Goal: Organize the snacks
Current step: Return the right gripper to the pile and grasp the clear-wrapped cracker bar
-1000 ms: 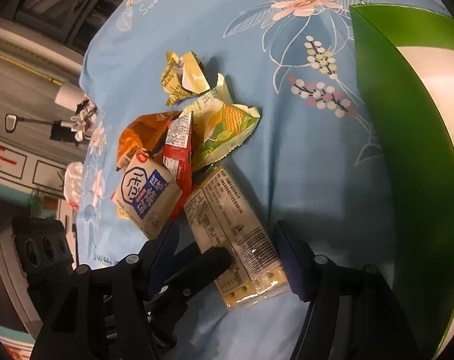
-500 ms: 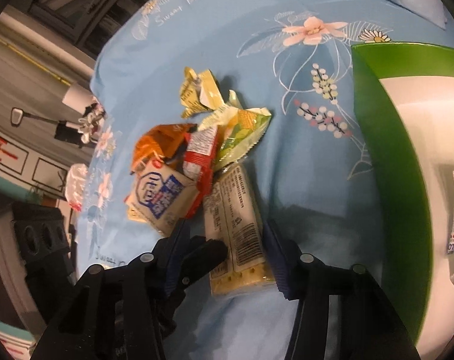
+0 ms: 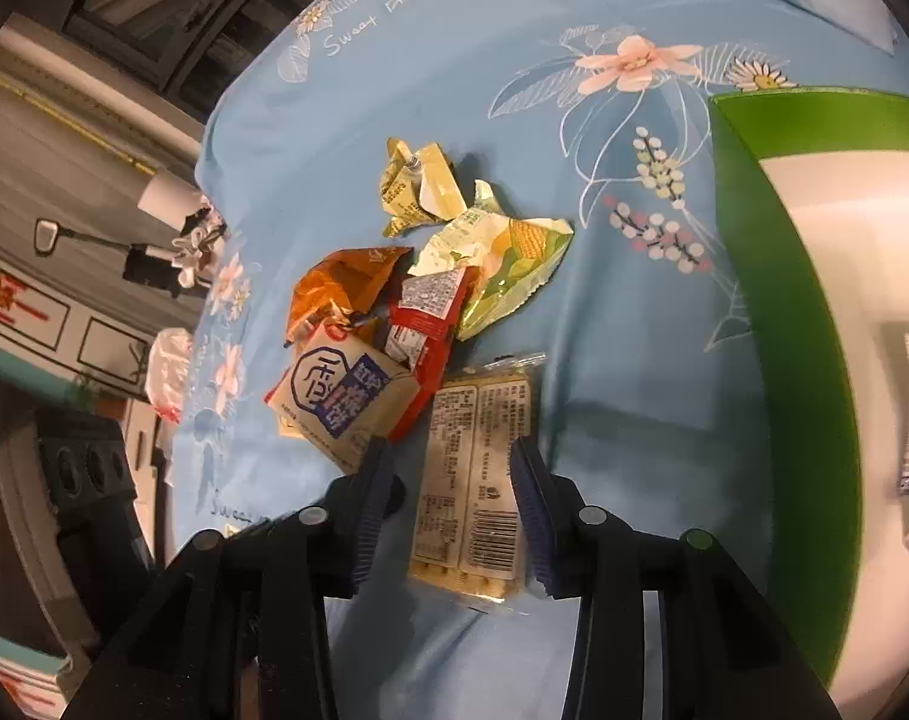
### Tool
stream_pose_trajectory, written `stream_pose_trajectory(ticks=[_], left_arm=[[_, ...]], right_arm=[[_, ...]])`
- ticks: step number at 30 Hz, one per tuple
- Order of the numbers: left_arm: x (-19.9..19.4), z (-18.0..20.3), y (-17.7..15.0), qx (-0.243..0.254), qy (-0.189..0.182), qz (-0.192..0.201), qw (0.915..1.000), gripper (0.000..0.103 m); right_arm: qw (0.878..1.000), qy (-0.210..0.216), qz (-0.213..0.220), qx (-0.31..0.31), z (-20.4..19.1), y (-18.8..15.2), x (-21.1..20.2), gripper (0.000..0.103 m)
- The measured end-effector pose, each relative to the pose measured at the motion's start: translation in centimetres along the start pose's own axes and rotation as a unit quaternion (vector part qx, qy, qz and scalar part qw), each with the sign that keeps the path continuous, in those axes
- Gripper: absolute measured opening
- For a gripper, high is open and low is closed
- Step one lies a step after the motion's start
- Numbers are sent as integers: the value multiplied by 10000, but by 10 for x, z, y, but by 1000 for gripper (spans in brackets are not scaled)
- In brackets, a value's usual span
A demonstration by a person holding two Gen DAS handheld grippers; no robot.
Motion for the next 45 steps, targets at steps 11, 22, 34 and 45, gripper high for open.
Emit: stream_pose_trajectory(ticks=[11, 22, 34, 45], left_arm=[[19, -10, -15, -11, -122, -381, 9992, 37], [24, -1, -13, 88, -349, -415, 9985, 33], [24, -1, -13, -2, -533, -339, 9980, 28], [-2, 15, -4, 198, -397, 23, 9990, 25]], right_arm=[[9991, -194, -225, 297, 11, -7, 18, 55], [9982, -106, -362, 476, 23, -9, 32, 55], [9983, -62, -337, 475, 22, -8, 34, 55], [9998, 69, -13, 209, 4, 0, 14, 54]])
Point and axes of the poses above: each gripper's, at about its wrist camera, not at the fingertips, and x roughly the way its jaws point, z to its right, y to its top, the point moved 8 cm from there along x, roughly the way its jaws point, and after that the axes turned 9 degrees about y, right-handed, at the moved point
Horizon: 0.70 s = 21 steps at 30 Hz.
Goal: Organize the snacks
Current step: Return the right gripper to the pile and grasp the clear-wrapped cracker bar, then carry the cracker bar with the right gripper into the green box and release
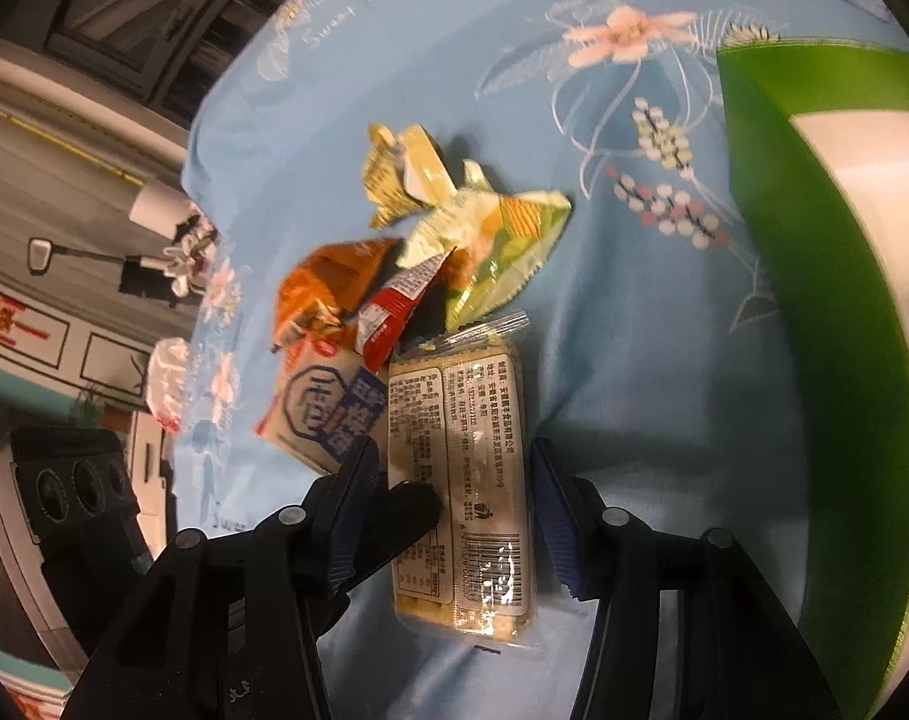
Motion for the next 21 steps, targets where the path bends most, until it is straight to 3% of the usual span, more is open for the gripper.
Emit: stream_pose_trajectory(ticks=[21], left_arm=[[-50, 58, 24, 687, -183, 809, 9942, 24]], right_arm=[[9923, 236, 1099, -524, -42, 18, -77, 54]])
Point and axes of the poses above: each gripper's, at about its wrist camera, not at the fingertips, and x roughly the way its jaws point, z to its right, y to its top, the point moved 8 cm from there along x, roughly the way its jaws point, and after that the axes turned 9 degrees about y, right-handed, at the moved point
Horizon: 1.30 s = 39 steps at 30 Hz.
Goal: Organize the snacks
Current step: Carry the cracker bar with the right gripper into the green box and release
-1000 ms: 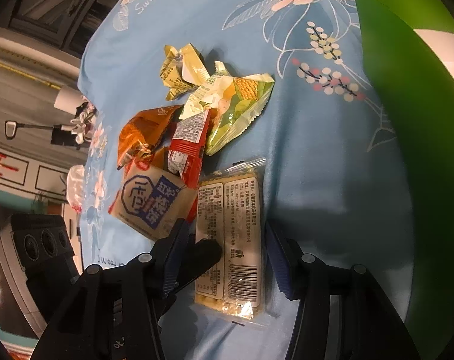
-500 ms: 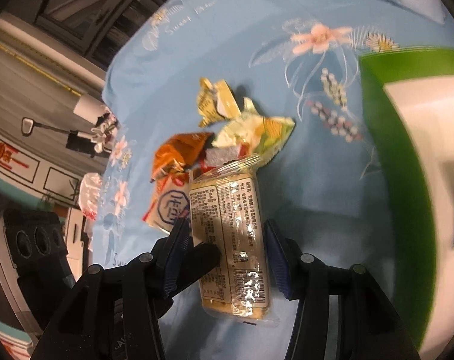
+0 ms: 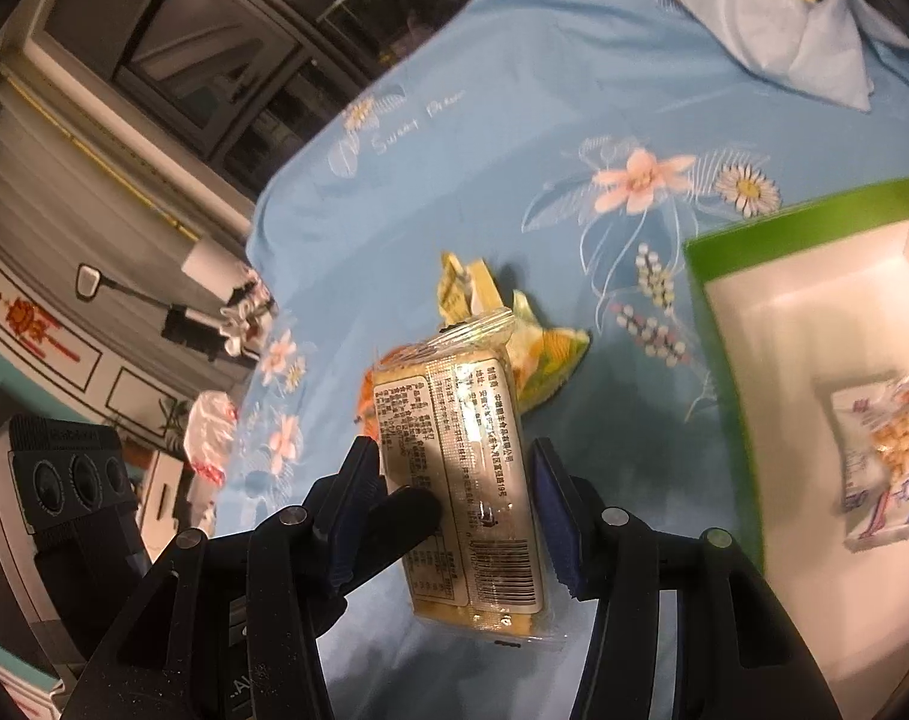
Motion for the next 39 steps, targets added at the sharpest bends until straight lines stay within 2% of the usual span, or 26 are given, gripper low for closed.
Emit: stream_pose_trajectory(ticks=[8, 13, 19, 24, 35, 39], left_arm=[[-16, 38, 30, 258, -339, 389, 9983, 23], [-12, 66, 42, 468, -527, 509, 9962, 23], [15, 89, 39, 683, -630, 315, 9952, 23], [41, 100, 32, 653, -761, 18, 9950, 23], [78, 119, 12, 717, -822, -423, 9931, 23], [91, 122, 4, 771, -691, -587, 9929, 22]], right_arm=[[9983, -153, 510, -222, -11, 32, -40, 54], [9956, -327, 837, -258, -1, 50, -65, 54], [9930, -421, 1101, 92, 31, 52, -76, 54], [9910, -603, 1122, 407, 57, 50, -78, 54], [9857, -879, 1059, 968, 106, 38, -84, 54], [9845, -879, 927, 1202, 124, 33, -79, 54]])
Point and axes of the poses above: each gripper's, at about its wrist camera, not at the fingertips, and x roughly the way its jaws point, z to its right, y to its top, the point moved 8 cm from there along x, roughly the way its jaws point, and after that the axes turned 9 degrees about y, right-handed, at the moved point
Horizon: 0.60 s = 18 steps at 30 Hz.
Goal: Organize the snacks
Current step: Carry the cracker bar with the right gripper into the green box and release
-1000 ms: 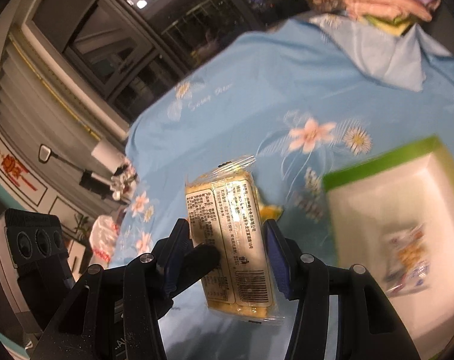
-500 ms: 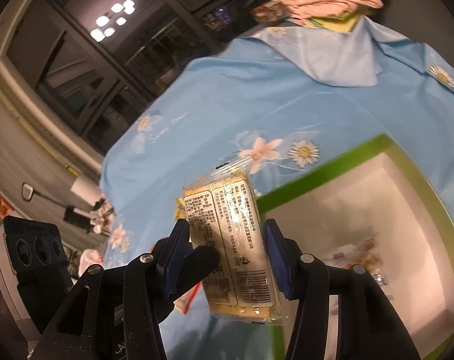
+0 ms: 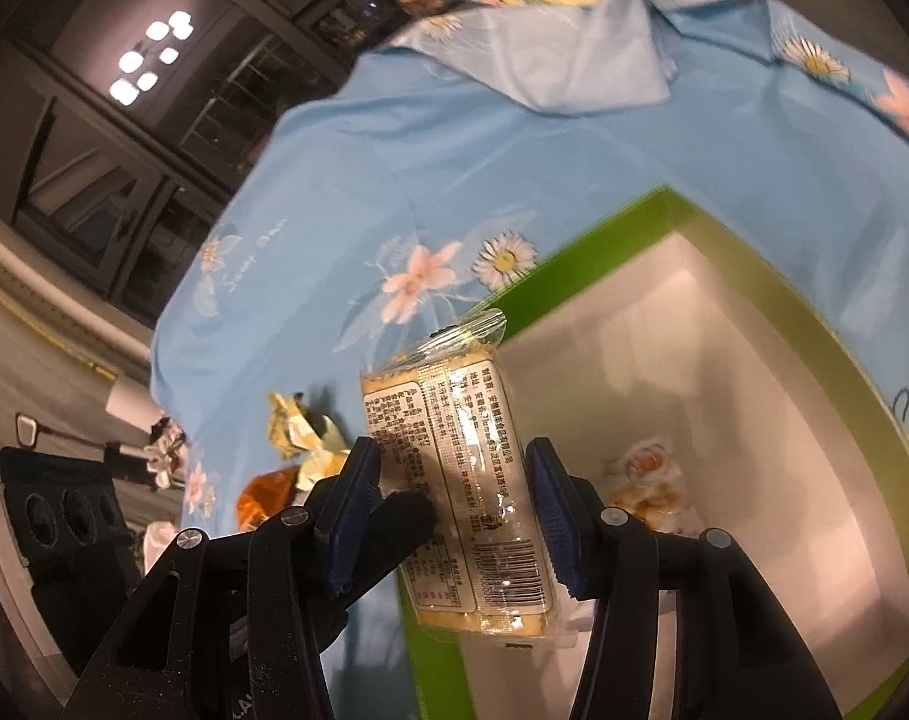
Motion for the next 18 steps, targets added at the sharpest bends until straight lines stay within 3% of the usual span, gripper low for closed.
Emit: stream_pose_trajectory(ticks=[18], left_arm=[[20, -6, -9, -145, 8, -325, 9994, 19]], right_arm=[[9989, -127, -302, 340, 27, -5, 15, 54]])
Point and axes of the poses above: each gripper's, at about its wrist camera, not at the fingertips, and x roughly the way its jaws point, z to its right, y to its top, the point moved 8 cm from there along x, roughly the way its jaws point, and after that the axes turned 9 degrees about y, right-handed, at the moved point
